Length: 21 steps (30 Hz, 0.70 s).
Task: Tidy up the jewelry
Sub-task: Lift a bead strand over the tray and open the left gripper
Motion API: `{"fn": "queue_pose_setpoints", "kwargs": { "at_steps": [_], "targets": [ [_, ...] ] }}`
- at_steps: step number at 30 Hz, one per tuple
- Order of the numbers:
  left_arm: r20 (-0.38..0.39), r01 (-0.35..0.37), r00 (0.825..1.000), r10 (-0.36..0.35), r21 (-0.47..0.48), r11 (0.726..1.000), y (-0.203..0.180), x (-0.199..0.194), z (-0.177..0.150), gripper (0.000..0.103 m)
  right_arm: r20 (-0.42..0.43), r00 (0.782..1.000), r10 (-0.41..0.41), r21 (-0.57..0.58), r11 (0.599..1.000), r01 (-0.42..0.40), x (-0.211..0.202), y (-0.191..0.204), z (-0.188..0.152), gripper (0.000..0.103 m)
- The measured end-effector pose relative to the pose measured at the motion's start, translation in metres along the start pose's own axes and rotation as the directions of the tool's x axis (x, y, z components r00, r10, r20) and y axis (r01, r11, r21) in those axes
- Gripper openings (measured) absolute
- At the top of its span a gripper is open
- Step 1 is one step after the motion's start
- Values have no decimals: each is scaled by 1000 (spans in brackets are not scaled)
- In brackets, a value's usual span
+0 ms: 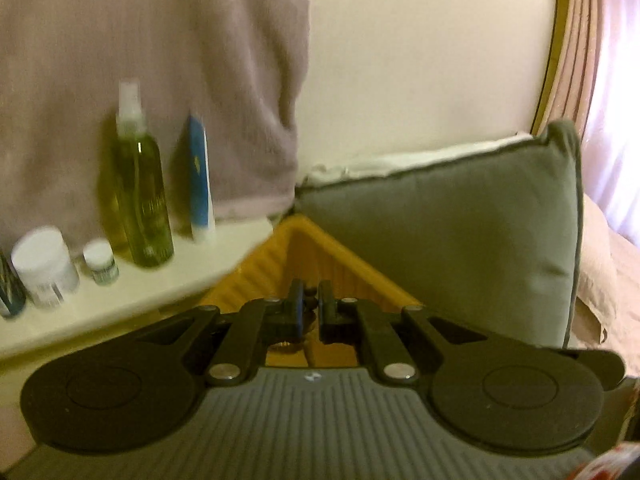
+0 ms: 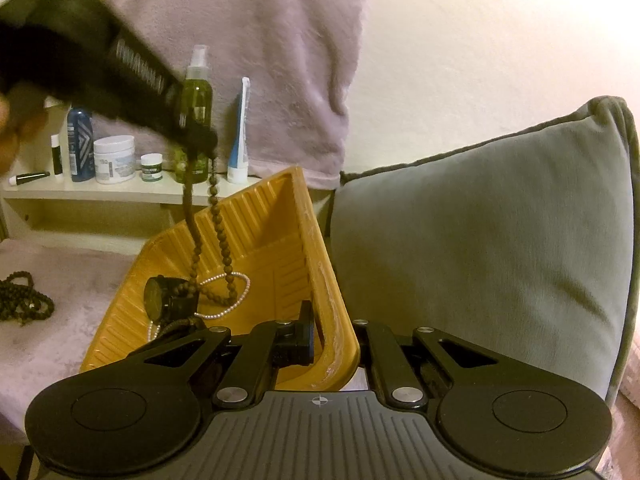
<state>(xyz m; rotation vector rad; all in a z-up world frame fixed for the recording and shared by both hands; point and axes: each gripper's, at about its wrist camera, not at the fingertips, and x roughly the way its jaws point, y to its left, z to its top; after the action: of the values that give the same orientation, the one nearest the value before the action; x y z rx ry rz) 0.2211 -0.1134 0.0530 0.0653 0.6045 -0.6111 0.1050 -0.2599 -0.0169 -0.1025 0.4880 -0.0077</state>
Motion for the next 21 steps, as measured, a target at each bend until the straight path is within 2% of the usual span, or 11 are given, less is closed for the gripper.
{"fn": "queue_pose_setpoints", "kwargs": {
  "at_steps": [2, 4, 5, 11, 16, 21],
  "targets": [
    [-26, 0, 1000, 0, -10, 1000, 1, 6, -7, 8, -2, 1000, 1, 3, 1000, -1, 0, 0, 0, 7],
    [-35, 1, 999, -1, -21, 1000, 3, 8, -12, 19, -4, 1000, 2, 5, 1000, -1, 0, -1, 0, 7],
    [-36, 1, 999, -2, -26, 1000, 4, 7, -14, 22, -4, 1000, 1, 5, 1000, -1, 0, -1, 0, 7],
    [-19, -31, 999, 30, -58, 998, 17, -10, -18, 24, -6, 1000, 2, 4, 1000, -2, 0, 0, 0, 6],
    [-4, -120, 993, 120, -104, 987, 41, -37, -29, 25, -4, 1000, 3, 3, 1000, -3, 0, 1, 0, 6],
    [-6, -242, 970, 245, -167, 956, 68, -66, -51, 26, -6, 1000, 2, 4, 1000, -2, 0, 1, -1, 6]
  ]
}}
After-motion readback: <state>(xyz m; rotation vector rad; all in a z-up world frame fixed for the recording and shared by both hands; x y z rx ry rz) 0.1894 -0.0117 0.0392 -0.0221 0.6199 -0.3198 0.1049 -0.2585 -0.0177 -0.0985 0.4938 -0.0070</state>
